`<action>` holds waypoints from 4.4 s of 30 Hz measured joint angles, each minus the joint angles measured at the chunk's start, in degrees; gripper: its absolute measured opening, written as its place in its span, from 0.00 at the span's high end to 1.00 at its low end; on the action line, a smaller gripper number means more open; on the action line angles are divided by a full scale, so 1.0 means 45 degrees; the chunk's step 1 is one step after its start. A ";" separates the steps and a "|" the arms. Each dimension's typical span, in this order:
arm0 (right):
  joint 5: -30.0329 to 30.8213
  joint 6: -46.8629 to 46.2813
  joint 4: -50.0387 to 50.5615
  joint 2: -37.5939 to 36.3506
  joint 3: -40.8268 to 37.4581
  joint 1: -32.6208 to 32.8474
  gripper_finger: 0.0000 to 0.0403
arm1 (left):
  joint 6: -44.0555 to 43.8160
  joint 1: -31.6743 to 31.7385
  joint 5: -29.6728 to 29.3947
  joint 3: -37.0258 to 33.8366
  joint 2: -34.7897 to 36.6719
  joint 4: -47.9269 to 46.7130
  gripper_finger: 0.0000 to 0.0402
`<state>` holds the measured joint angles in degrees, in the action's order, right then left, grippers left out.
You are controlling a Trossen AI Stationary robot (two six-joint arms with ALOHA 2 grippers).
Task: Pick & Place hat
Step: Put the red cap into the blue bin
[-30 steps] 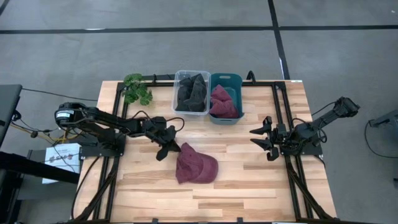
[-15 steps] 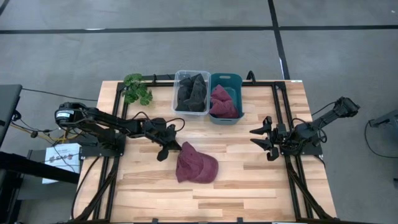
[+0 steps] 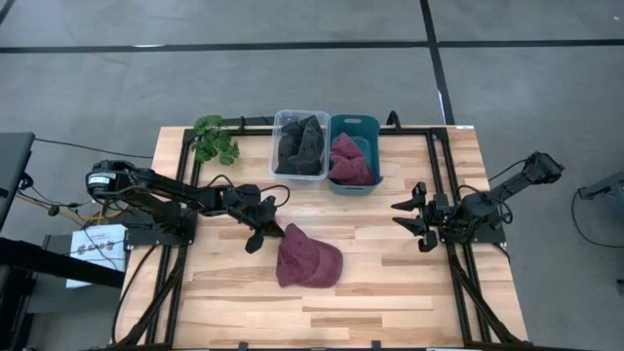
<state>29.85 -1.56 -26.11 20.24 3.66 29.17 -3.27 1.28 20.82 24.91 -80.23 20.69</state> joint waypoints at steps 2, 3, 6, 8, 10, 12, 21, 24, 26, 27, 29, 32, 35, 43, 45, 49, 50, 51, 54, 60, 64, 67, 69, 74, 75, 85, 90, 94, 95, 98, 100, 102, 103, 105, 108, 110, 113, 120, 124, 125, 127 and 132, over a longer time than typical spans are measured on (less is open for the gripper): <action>0.0000 0.0000 0.0001 0.0002 -0.0004 0.0005 0.60 | -0.0074 0.0000 0.0000 0.0000 0.0000 0.0032 0.97; 0.0000 0.0000 0.0004 0.0003 0.0000 0.0004 0.60 | -0.0223 0.0000 0.0008 0.0000 0.0000 0.0042 0.97; 0.0000 0.0000 0.0005 -0.0002 -0.0005 0.0000 0.60 | -0.0520 0.0061 0.0021 0.0000 0.0000 0.0055 0.97; 0.0000 0.0000 0.0005 0.0003 0.0000 0.0005 0.60 | -0.0488 0.0083 0.0019 0.0000 0.0000 0.0073 0.97; 0.0000 0.0000 0.0005 0.0003 -0.0001 0.0002 0.60 | -0.0413 0.0083 0.0015 0.0000 0.0000 0.0078 0.97; 0.0000 0.0001 0.0005 0.0003 -0.0003 0.0001 0.60 | -0.0375 0.0073 -0.0030 0.0000 0.0000 0.0091 0.95; 0.0000 0.0000 0.0010 0.0003 -0.0003 0.0003 0.60 | -0.0098 -0.0073 -0.1394 0.0000 0.0000 0.0190 0.72; 0.0000 0.0000 0.0010 0.0003 -0.0004 0.0000 0.60 | -0.0436 -0.0073 -0.1387 0.0000 0.0000 0.0194 0.64; 0.0000 0.0001 0.0010 0.0000 -0.0001 0.0003 0.60 | -0.0883 -0.0073 -0.1316 0.0000 0.0000 0.0193 0.61; 0.0000 0.0002 0.0010 0.0001 -0.0002 0.0003 0.60 | -0.1032 -0.0073 -0.1181 0.0000 0.0000 0.0189 0.59; 0.0000 0.0000 0.0010 0.0003 0.0000 0.0002 0.60 | -0.1224 -0.0073 -0.0695 0.0000 0.0000 0.0189 0.58; 0.0000 0.0000 0.0010 0.0002 0.0000 0.0005 0.60 | -0.1292 -0.0083 -0.0089 -0.0027 0.0000 0.0200 0.58; -0.0005 0.0004 0.0010 -0.0001 -0.0004 0.0005 0.60 | -0.1302 -0.0071 0.0000 -0.0234 0.0000 0.0175 0.60; 0.0000 0.0000 0.0005 0.0003 -0.0005 0.0005 0.60 | -0.1481 0.0097 0.0005 -0.0495 -0.0131 0.0223 0.66; -0.0005 0.0000 0.0005 0.0003 0.0000 0.0001 0.60 | -0.1588 0.0084 0.0024 -0.0495 -0.0408 0.0388 0.67; -0.0005 0.0000 0.0005 0.0003 0.0000 0.0005 0.60 | -0.2120 0.0092 0.0015 -0.0486 -0.1560 0.1253 0.67; -0.0002 0.0000 0.0000 -0.0002 0.0000 0.0000 0.60 | -0.2156 0.0092 0.0014 -0.0486 -0.1906 0.1461 0.67; -0.0004 0.0000 0.0002 -0.0002 -0.0003 0.0005 0.60 | -0.2157 0.0092 0.0010 -0.0486 -0.2217 0.1730 0.66; -0.0005 0.0000 0.0000 -0.0002 -0.0003 0.0005 0.60 | -0.2155 0.0143 0.0046 -0.0308 -0.2685 0.2040 0.65; -0.0005 0.0005 0.0000 -0.0001 -0.0004 0.0005 0.60 | -0.1935 0.0060 0.1227 -0.0267 -0.2396 0.2455 0.64; -0.0004 0.0000 0.0000 -0.0002 -0.0002 0.0001 0.60 | -0.1619 -0.0249 0.1866 -0.0262 -0.2351 0.3196 0.64; -0.0005 0.0003 0.0000 0.0003 -0.0004 0.0005 0.60 | -0.1588 -0.0476 0.2123 -0.0262 -0.2351 0.3536 0.64; -0.0005 0.0000 0.0000 0.0003 0.0000 0.0005 0.60 | -0.1577 -0.0491 0.2108 -0.0262 -0.2351 0.3618 0.64; -0.0002 0.0000 0.0000 -0.0002 -0.0002 0.0005 0.60 | -0.1581 -0.0491 0.1716 -0.0262 -0.2351 0.3687 0.64; -0.0005 0.0000 0.0000 -0.0002 -0.0003 0.0004 0.60 | -0.1618 -0.0491 0.1583 -0.0262 -0.2351 0.3682 0.64; -0.0005 0.0000 0.0000 0.0003 -0.0005 0.0005 0.60 | -0.2001 -0.0452 0.0794 -0.0267 -0.2351 0.3133 0.64; -0.0002 0.0000 0.0000 0.0001 -0.0002 0.0005 0.60 | -0.2006 -0.0452 0.0707 -0.0267 -0.2351 0.3128 0.64; -0.0003 0.0000 0.0000 -0.0002 0.0000 0.0000 0.60 | -0.2006 -0.0372 0.0708 -0.0267 -0.2658 0.2932 0.64; -0.0005 0.0000 0.0000 -0.0002 -0.0002 0.0005 0.60 | -0.2019 -0.0288 0.0712 -0.0267 -0.2753 0.2684 0.64; -0.0005 0.0000 0.0000 0.0001 -0.0002 0.0004 0.60 | -0.2234 0.0073 0.0698 -0.0287 -0.3191 0.2436 0.64; -0.0005 0.0000 0.0000 0.0002 0.0000 0.0001 0.60 | -0.2241 0.0131 0.0829 -0.0287 -0.3381 0.2820 0.64; -0.0005 0.0000 0.0000 0.0003 0.0000 0.0004 0.60 | -0.2054 0.0146 0.1551 -0.0287 -0.3548 0.3225 0.64; -0.0005 0.0000 0.0000 0.0002 -0.0005 0.0004 0.60 | -0.2045 0.0146 0.1758 -0.0287 -0.3616 0.3407 0.64; -0.0005 0.0000 0.0000 -0.0002 -0.0003 0.0005 0.60 | -0.2035 0.0151 0.1812 -0.0282 -0.3724 0.3639 0.64; -0.0005 0.0000 0.0000 -0.0001 -0.0005 0.0001 0.60 | -0.2030 0.0160 0.1807 -0.0282 -0.3949 0.3870 0.64; -0.0005 0.0000 0.0000 0.0001 -0.0002 0.0005 0.60 | -0.2026 0.0155 0.1812 -0.0273 -0.4068 0.4214 0.64; -0.0005 0.0000 0.0000 0.0003 -0.0001 0.0004 0.60 | -0.2038 0.0155 0.1812 -0.0079 -0.4219 0.4284 0.64; -0.0005 0.0000 -0.0005 0.0003 0.0000 0.0005 0.60 | -0.2001 -0.0024 0.1814 0.0121 -0.4272 0.4330 0.64; -0.0010 0.0000 -0.0005 -0.0001 0.0000 0.0005 0.60 | -0.2001 -0.0029 0.1816 0.0121 -0.4269 0.4364 0.64; -0.0010 0.0000 -0.0007 -0.0001 -0.0002 0.0001 0.60 | -0.2001 -0.0029 0.1812 0.0121 -0.4274 0.4389 0.64; -0.0010 0.0000 -0.0005 0.0002 -0.0004 0.0005 0.60 | -0.2005 -0.0029 0.1813 0.0121 -0.4269 0.4422 0.64; -0.0010 0.0000 -0.0005 -0.0002 -0.0001 0.0001 0.60 | -0.2006 -0.0029 0.1824 0.0121 -0.4269 0.4677 0.64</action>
<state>29.80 -1.56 -26.13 20.23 3.66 29.17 -12.29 1.15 29.03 25.45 -99.44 41.74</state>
